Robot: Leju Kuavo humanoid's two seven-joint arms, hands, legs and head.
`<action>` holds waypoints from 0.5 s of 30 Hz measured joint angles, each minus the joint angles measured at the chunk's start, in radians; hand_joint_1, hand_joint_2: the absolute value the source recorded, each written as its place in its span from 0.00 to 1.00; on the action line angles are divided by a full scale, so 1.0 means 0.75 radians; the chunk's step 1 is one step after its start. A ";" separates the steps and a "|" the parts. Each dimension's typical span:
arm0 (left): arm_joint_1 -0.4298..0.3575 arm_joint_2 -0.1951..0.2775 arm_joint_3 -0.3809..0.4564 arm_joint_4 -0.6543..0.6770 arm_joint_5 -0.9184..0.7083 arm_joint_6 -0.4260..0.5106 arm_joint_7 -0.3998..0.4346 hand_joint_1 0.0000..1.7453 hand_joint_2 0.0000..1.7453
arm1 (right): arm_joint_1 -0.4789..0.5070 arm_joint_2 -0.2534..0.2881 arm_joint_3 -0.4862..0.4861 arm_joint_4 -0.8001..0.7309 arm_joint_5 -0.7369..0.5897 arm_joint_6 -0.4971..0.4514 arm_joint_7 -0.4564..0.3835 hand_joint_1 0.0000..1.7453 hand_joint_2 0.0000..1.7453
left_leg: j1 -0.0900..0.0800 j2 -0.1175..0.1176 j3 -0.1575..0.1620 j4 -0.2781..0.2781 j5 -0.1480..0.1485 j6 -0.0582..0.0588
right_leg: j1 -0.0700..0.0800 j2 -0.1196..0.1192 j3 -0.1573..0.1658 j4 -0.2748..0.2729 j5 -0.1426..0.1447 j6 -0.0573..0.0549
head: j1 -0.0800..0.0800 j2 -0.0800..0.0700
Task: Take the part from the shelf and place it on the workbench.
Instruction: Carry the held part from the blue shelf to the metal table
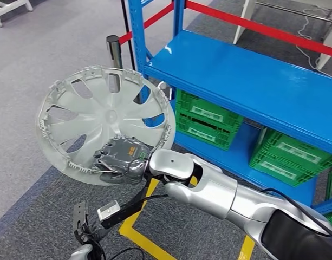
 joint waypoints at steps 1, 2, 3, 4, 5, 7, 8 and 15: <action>0.001 -0.002 0.001 0.000 0.000 0.001 -0.002 0.00 1.00 | 0.000 -0.001 0.004 0.007 0.000 -0.001 0.000 1.00 1.00 | -0.001 -0.018 0.000 0.001 -0.001 0.003 | 0.003 0.014 -0.049 0.085 -0.024 -0.001 | 0.003 0.000; 0.003 -0.003 0.001 0.000 0.000 0.001 -0.003 0.00 1.00 | 0.000 -0.002 0.010 0.013 0.000 -0.001 -0.001 1.00 1.00 | -0.002 -0.036 0.000 0.003 -0.002 0.005 | 0.006 0.021 -0.086 0.137 -0.026 -0.002 | 0.002 0.000; 0.004 -0.004 0.001 0.000 0.000 0.001 -0.003 0.00 1.00 | 0.000 -0.003 0.014 0.017 -0.001 -0.001 -0.001 1.00 1.00 | -0.002 -0.055 0.001 0.006 -0.003 0.006 | 0.009 0.023 -0.099 0.139 -0.002 -0.003 | 0.002 0.000; 0.005 -0.005 0.002 0.000 0.000 0.001 -0.003 0.00 1.00 | 0.000 -0.003 0.017 0.020 -0.001 -0.001 -0.002 1.00 1.00 | -0.002 -0.075 0.001 0.010 -0.005 0.006 | 0.010 0.027 -0.087 0.089 0.046 -0.006 | 0.002 0.000; 0.005 -0.005 0.002 0.000 0.000 0.001 -0.003 0.00 1.00 | -0.002 -0.003 0.019 0.023 -0.002 -0.001 -0.002 1.00 1.00 | -0.002 -0.094 0.001 0.015 -0.007 0.005 | 0.009 0.044 -0.055 0.001 0.106 -0.010 | 0.002 0.000; 0.004 -0.009 0.003 -0.001 -0.001 0.001 -0.005 0.00 1.00 | -0.005 -0.003 0.020 0.028 -0.003 -0.003 -0.002 1.00 1.00 | 0.001 -0.128 -0.011 0.030 -0.012 -0.002 | 0.000 0.110 0.013 -0.153 0.176 -0.017 | 0.000 0.000; 0.004 -0.010 0.004 -0.001 -0.002 0.001 -0.010 0.00 1.00 | -0.006 -0.003 0.022 0.030 -0.004 -0.003 -0.002 1.00 1.00 | 0.006 -0.142 -0.020 0.035 -0.011 -0.009 | -0.001 0.136 0.031 -0.193 0.185 -0.019 | -0.002 0.000; 0.003 -0.016 0.004 -0.003 0.046 -0.069 -0.052 0.00 1.00 | -0.019 -0.001 0.027 0.043 -0.013 -0.014 0.002 1.00 1.00 | 0.018 -0.044 -0.128 0.223 -0.095 -0.075 | -0.007 0.041 0.077 -0.239 0.181 -0.044 | -0.023 0.000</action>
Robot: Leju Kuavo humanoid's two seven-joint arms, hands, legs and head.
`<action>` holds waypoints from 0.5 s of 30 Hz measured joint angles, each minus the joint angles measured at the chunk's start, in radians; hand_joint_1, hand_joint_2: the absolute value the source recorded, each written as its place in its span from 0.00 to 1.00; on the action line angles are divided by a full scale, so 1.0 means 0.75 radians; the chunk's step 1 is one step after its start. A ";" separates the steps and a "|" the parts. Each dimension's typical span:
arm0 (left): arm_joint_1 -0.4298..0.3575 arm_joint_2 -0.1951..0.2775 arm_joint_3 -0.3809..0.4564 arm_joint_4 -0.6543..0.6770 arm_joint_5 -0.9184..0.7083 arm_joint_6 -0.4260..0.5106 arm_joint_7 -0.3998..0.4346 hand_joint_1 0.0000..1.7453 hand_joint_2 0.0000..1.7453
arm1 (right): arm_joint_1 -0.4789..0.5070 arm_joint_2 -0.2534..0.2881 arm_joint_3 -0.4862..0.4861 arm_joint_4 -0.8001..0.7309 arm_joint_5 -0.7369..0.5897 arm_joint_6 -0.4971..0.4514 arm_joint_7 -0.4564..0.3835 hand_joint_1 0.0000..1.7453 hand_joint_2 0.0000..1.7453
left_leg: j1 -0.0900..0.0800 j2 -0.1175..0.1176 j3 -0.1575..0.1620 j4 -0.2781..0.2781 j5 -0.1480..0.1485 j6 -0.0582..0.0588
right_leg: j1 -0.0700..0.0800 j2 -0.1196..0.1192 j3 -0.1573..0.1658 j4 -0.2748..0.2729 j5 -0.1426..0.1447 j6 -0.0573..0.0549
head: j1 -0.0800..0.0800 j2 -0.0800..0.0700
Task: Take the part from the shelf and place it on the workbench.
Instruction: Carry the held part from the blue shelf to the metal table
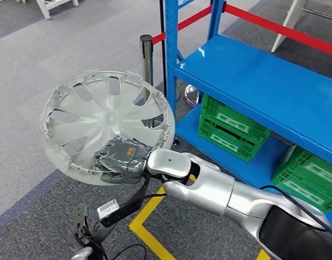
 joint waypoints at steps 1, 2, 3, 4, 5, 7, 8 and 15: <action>0.000 0.000 -0.001 0.000 0.007 -0.001 0.001 0.00 1.00 | -0.001 0.000 0.001 0.003 -0.001 -0.001 -0.002 1.00 1.00 | 0.008 0.022 -0.043 0.084 -0.031 -0.010 | 0.001 -0.020 0.004 0.000 -0.003 -0.003 | -0.002 0.000; 0.001 0.000 -0.001 0.000 0.013 -0.001 0.003 0.00 1.00 | -0.002 0.001 0.003 0.006 -0.001 0.000 -0.004 1.00 1.00 | 0.016 0.032 -0.073 0.141 -0.045 -0.016 | 0.001 -0.038 0.007 0.000 -0.007 -0.003 | -0.002 0.000; 0.003 0.000 -0.003 0.000 0.018 -0.001 0.005 0.00 1.00 | -0.002 0.001 0.006 0.008 -0.002 0.000 -0.006 1.00 1.00 | 0.023 0.038 -0.081 0.154 -0.035 -0.022 | 0.001 -0.056 0.010 0.000 -0.011 -0.002 | -0.002 0.000; 0.003 0.001 -0.004 0.000 0.022 -0.001 0.007 0.00 1.00 | -0.002 0.003 0.008 0.009 -0.004 0.000 -0.008 1.00 1.00 | 0.028 0.043 -0.064 0.116 -0.003 -0.026 | 0.000 -0.073 0.015 0.000 -0.015 0.001 | -0.002 0.000; 0.004 0.001 -0.005 0.000 0.026 -0.002 0.009 0.00 1.00 | -0.003 0.005 0.010 0.009 -0.005 0.000 -0.009 1.00 1.00 | 0.031 0.059 -0.021 0.033 0.047 -0.027 | 0.000 -0.090 0.022 0.000 -0.020 0.004 | -0.002 0.000; 0.001 0.002 -0.007 0.000 0.028 -0.003 0.010 0.00 1.00 | -0.007 0.009 0.011 0.010 -0.008 0.000 -0.009 1.00 1.00 | 0.020 0.118 0.066 -0.136 0.109 -0.021 | 0.005 -0.117 0.034 -0.001 -0.031 0.015 | -0.004 0.000; 0.000 0.002 -0.008 0.000 0.028 -0.004 0.010 0.00 1.00 | -0.008 0.010 0.011 0.011 -0.009 0.000 -0.009 1.00 1.00 | 0.012 0.140 0.088 -0.185 0.119 -0.013 | 0.009 -0.130 0.037 -0.002 -0.036 0.022 | -0.004 0.000; -0.002 0.008 -0.008 -0.001 0.059 -0.033 0.017 0.00 1.00 | -0.019 0.018 0.020 0.016 -0.011 0.001 -0.011 1.00 1.00 | 0.005 0.052 0.103 -0.221 0.118 0.062 | 0.002 -0.051 -0.049 0.180 -0.147 0.052 | 0.005 0.000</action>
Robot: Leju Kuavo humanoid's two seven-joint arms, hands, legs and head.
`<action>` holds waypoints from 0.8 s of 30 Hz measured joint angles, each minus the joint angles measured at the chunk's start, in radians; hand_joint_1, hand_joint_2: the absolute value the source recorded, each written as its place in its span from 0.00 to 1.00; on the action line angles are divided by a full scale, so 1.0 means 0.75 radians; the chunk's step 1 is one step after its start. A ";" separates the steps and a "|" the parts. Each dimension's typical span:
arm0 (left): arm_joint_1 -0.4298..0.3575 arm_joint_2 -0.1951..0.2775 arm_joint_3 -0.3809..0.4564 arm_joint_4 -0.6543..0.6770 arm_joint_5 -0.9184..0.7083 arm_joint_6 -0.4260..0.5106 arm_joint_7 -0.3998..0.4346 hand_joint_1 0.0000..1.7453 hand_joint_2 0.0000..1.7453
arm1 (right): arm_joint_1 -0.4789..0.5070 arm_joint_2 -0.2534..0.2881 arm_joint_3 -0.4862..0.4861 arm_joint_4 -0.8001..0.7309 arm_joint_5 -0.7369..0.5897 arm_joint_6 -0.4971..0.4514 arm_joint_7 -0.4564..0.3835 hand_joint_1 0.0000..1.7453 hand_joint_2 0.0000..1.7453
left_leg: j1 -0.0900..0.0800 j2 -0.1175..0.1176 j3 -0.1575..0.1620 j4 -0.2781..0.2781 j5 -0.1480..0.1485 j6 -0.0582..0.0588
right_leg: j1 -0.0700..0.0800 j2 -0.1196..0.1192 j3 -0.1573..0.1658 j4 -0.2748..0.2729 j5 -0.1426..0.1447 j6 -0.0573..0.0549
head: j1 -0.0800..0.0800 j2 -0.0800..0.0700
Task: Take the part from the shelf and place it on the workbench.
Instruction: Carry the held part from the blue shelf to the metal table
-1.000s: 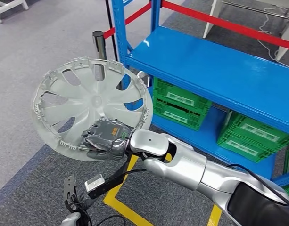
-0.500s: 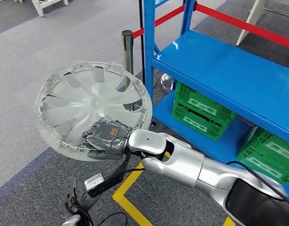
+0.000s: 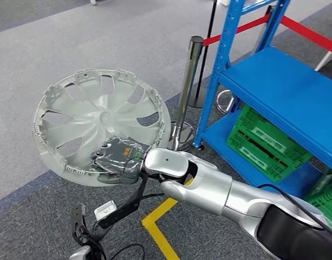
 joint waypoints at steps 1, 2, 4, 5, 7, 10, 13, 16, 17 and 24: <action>-0.001 0.000 0.000 0.000 0.014 -0.016 0.004 0.00 1.00 | -0.002 0.000 0.003 0.002 0.000 0.001 -0.002 1.00 1.00 | -0.001 -0.018 0.000 0.001 -0.001 0.005 | 0.002 0.020 -0.057 0.100 -0.034 -0.001 | 0.002 0.000; 0.000 0.001 0.000 0.000 0.029 -0.035 0.008 0.00 1.00 | -0.002 0.000 0.007 0.005 0.000 0.001 -0.003 1.00 1.00 | -0.003 -0.038 0.001 0.002 -0.002 0.007 | 0.004 0.028 -0.108 0.180 -0.053 -0.002 | 0.003 0.000; 0.002 0.003 0.001 0.000 0.056 -0.065 0.015 0.00 1.00 | -0.002 0.001 0.013 0.008 -0.002 0.002 -0.006 1.00 1.00 | -0.005 -0.079 0.002 0.006 -0.004 0.009 | 0.006 0.034 -0.146 0.197 -0.012 -0.006 | 0.003 0.000; 0.002 0.004 0.002 0.000 0.064 -0.073 0.015 0.00 1.00 | -0.004 0.002 0.014 0.008 -0.003 0.003 -0.007 1.00 1.00 | -0.005 -0.101 0.003 0.010 -0.007 0.007 | 0.005 0.040 -0.125 0.128 0.042 -0.009 | 0.003 0.000; 0.001 0.005 0.003 0.000 0.076 -0.080 0.015 0.00 1.00 | -0.009 0.004 0.015 0.010 -0.005 0.003 -0.007 1.00 1.00 | -0.003 -0.140 -0.003 0.027 -0.016 -0.002 | -0.004 0.098 -0.053 -0.051 0.134 -0.012 | 0.002 0.000; 0.003 0.006 0.005 0.000 0.084 -0.082 0.017 0.00 1.00 | -0.015 0.008 0.017 0.012 -0.007 0.005 -0.009 1.00 1.00 | 0.005 -0.185 -0.023 0.041 -0.018 -0.025 | -0.006 0.144 -0.003 -0.143 0.154 -0.015 | 0.003 0.000; 0.009 0.011 0.006 0.000 0.086 -0.083 0.017 0.00 1.00 | -0.021 0.021 0.020 0.013 -0.007 0.005 -0.008 1.00 1.00 | 0.004 -0.151 -0.038 0.068 -0.034 -0.047 | -0.006 0.098 0.011 -0.149 0.156 -0.034 | -0.002 0.000; 0.006 0.013 0.006 0.000 0.085 -0.083 0.017 0.00 1.00 | -0.027 0.026 0.022 0.016 -0.008 0.006 -0.007 1.00 1.00 | 0.004 -0.035 -0.135 0.278 -0.133 -0.066 | -0.002 0.041 0.030 -0.155 0.149 -0.049 | -0.011 0.000; 0.006 0.014 0.006 0.000 0.085 -0.083 0.017 0.00 1.00 | -0.027 0.026 0.024 0.018 -0.007 0.006 -0.008 1.00 1.00 | 0.007 -0.022 -0.174 0.356 -0.160 -0.069 | -0.001 0.022 0.033 -0.155 0.145 -0.050 | -0.011 0.000; 0.007 0.015 0.007 0.000 0.085 -0.085 0.017 0.00 1.00 | -0.033 0.030 0.034 0.021 -0.007 0.006 -0.008 1.00 1.00 | -0.010 0.089 -0.019 0.046 -0.010 -0.048 | 0.012 -0.088 0.063 -0.157 0.114 -0.028 | -0.010 0.000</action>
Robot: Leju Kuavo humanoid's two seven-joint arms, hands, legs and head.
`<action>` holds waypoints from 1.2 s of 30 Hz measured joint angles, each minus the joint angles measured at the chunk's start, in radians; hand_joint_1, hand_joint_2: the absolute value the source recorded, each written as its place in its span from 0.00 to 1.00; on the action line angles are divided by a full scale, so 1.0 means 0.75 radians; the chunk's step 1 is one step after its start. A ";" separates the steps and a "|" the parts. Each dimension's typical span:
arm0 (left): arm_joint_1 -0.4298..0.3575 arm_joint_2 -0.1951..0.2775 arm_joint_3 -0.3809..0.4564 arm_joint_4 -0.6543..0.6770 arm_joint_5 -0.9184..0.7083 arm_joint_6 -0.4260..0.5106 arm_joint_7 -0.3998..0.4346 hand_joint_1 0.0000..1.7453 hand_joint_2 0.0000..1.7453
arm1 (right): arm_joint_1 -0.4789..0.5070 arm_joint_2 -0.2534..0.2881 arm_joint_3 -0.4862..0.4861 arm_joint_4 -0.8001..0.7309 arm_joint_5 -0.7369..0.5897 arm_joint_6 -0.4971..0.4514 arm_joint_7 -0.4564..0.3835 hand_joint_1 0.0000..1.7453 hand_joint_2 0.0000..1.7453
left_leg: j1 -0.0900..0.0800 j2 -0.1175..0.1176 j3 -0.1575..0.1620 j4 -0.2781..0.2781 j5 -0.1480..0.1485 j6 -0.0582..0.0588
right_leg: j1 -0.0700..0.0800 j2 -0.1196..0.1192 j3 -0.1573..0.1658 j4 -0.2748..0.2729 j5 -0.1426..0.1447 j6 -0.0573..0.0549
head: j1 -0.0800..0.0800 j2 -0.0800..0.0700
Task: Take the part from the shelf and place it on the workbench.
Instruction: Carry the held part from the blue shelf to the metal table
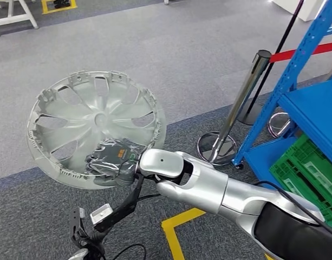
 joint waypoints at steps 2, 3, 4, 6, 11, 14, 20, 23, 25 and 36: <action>-0.001 0.003 -0.001 0.000 -0.009 0.005 0.000 0.00 1.00 | -0.002 0.002 0.001 0.001 0.000 0.000 -0.001 1.00 1.00 | -0.008 -0.022 0.000 -0.010 -0.005 0.018 | 0.001 -0.026 0.008 -0.007 -0.006 0.014 | 0.001 0.000; -0.001 0.005 -0.003 0.000 -0.018 0.011 0.000 0.00 1.00 | -0.003 0.003 0.001 0.002 0.001 -0.001 -0.002 1.00 1.00 | -0.006 -0.036 0.003 -0.015 -0.004 0.025 | -0.002 -0.023 0.009 -0.005 -0.013 0.021 | 0.001 0.000; -0.004 0.009 -0.005 0.000 -0.027 0.018 0.002 0.00 1.00 | -0.005 0.005 0.001 0.002 0.000 -0.001 -0.004 1.00 1.00 | -0.004 -0.052 0.006 -0.019 -0.002 0.034 | -0.006 -0.002 0.003 0.011 -0.027 0.026 | 0.002 0.000; -0.013 0.014 -0.011 0.000 -0.038 0.027 0.010 0.00 1.00 | -0.009 0.006 0.001 0.004 0.000 -0.002 -0.009 1.00 1.00 | 0.003 -0.084 0.013 -0.025 0.000 0.052 | -0.011 0.071 -0.058 0.129 -0.087 0.029 | 0.008 0.000; -0.018 0.016 -0.018 -0.001 -0.015 0.028 0.027 0.00 1.00 | -0.009 0.005 0.006 0.013 0.000 -0.001 -0.021 1.00 1.00 | 0.000 -0.184 0.017 -0.021 -0.005 0.063 | -0.007 0.125 -0.216 0.335 -0.092 0.023 | 0.012 0.000; -0.019 0.015 -0.018 -0.001 0.006 0.031 0.027 0.00 1.00 | -0.011 0.006 0.009 0.015 -0.002 -0.001 -0.024 1.00 1.00 | 0.004 -0.243 0.013 -0.008 -0.013 0.051 | -0.016 0.211 -0.113 0.082 0.046 0.013 | 0.010 0.000; -0.017 0.014 -0.018 -0.001 0.021 0.052 0.023 0.00 1.00 | -0.021 0.016 0.014 0.021 -0.003 -0.001 -0.025 1.00 1.00 | 0.014 -0.224 -0.027 0.033 -0.034 0.005 | -0.017 0.193 -0.056 -0.009 0.054 -0.009 | 0.004 0.000; -0.020 0.014 -0.022 -0.001 0.020 0.065 0.022 0.00 1.00 | -0.026 0.020 0.015 0.026 -0.005 0.000 -0.026 1.00 1.00 | 0.017 -0.122 -0.127 0.247 -0.126 -0.010 | -0.012 0.132 -0.031 -0.016 0.042 -0.021 | -0.002 0.000; -0.015 0.014 -0.028 0.000 0.021 0.073 0.025 0.00 1.00 | -0.023 0.020 0.018 0.028 -0.006 0.001 -0.027 1.00 1.00 | 0.024 -0.110 -0.173 0.330 -0.136 -0.016 | -0.011 0.090 -0.019 -0.016 0.031 -0.021 | -0.003 0.000; -0.017 0.016 -0.045 -0.001 0.023 0.089 0.048 0.00 1.00 | -0.027 0.031 0.022 0.028 -0.015 0.001 -0.028 1.00 1.00 | 0.011 -0.082 0.007 -0.020 0.003 0.045 | -0.006 0.042 -0.012 0.072 -0.079 0.039 | 0.003 0.000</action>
